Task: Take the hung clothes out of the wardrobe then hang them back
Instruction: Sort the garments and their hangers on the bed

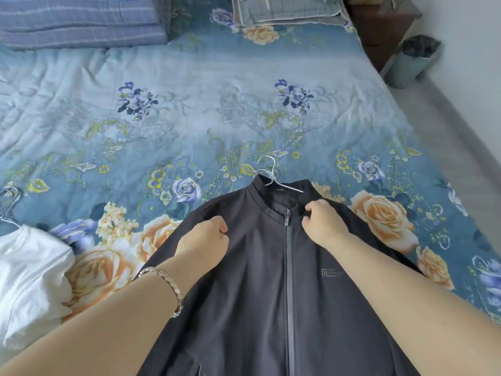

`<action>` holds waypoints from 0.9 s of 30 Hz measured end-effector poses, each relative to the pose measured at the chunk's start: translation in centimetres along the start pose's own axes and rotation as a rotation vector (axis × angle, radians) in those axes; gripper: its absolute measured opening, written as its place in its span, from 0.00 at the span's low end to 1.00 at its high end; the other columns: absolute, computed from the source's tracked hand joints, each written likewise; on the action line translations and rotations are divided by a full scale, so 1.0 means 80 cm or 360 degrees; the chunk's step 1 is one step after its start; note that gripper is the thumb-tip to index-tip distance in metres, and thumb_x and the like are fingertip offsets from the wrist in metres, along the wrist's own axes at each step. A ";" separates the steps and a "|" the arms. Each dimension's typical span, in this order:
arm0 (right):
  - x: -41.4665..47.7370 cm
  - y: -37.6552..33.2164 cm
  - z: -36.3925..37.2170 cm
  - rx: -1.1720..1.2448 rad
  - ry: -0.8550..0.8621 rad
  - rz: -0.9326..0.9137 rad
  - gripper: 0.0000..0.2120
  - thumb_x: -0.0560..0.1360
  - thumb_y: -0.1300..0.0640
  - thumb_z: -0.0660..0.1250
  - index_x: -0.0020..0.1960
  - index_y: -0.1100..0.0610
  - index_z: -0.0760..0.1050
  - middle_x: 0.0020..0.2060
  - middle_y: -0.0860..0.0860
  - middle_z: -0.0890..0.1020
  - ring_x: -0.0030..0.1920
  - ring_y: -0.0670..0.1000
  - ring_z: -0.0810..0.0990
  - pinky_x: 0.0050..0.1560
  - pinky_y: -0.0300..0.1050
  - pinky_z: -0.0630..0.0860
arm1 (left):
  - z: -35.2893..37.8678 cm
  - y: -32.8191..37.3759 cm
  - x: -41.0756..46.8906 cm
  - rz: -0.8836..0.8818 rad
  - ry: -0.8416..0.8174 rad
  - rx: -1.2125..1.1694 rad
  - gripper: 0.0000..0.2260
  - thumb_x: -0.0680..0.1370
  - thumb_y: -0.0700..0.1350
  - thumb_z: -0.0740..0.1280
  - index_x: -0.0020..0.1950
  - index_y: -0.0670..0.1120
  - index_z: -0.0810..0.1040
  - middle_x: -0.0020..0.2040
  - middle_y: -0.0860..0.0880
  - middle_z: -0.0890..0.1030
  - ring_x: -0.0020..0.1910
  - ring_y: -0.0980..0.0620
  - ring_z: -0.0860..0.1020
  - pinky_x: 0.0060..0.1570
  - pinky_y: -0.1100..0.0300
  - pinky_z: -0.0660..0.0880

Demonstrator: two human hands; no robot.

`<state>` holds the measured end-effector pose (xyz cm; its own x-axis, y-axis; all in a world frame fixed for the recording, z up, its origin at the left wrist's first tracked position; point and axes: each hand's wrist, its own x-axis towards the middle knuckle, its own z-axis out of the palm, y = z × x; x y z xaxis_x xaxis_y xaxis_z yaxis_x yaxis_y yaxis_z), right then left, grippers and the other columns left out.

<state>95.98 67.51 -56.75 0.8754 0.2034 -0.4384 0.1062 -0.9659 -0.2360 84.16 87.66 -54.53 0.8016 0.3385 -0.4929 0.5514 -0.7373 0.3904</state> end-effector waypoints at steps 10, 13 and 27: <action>0.140 -0.017 0.067 -0.0376 -0.0102 0.0037 0.23 0.78 0.60 0.58 0.72 0.58 0.59 0.68 0.55 0.67 0.69 0.56 0.64 0.66 0.52 0.62 | 0.049 -0.035 0.093 -0.0026 0.0045 -0.0030 0.13 0.78 0.40 0.54 0.58 0.50 0.72 0.50 0.51 0.76 0.44 0.48 0.73 0.49 0.58 0.72; 0.143 -0.014 0.070 -0.0345 -0.0112 0.0094 0.24 0.77 0.59 0.61 0.72 0.57 0.61 0.68 0.55 0.66 0.69 0.56 0.63 0.67 0.51 0.60 | 0.042 -0.035 0.091 -0.0075 0.0047 -0.0072 0.13 0.78 0.40 0.55 0.58 0.50 0.73 0.46 0.51 0.76 0.43 0.47 0.74 0.48 0.58 0.73; 0.113 0.012 0.047 0.0016 0.0061 0.0057 0.11 0.73 0.52 0.66 0.53 0.54 0.72 0.53 0.53 0.75 0.56 0.56 0.75 0.51 0.45 0.71 | 0.008 -0.029 0.042 -0.0165 0.0090 0.0019 0.14 0.79 0.41 0.54 0.60 0.52 0.73 0.49 0.51 0.75 0.44 0.51 0.70 0.43 0.62 0.64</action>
<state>102.20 68.98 -64.18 0.8960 0.1624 -0.4134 0.0700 -0.9707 -0.2298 85.44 90.13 -57.60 0.7523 0.4453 -0.4855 0.6294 -0.7034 0.3302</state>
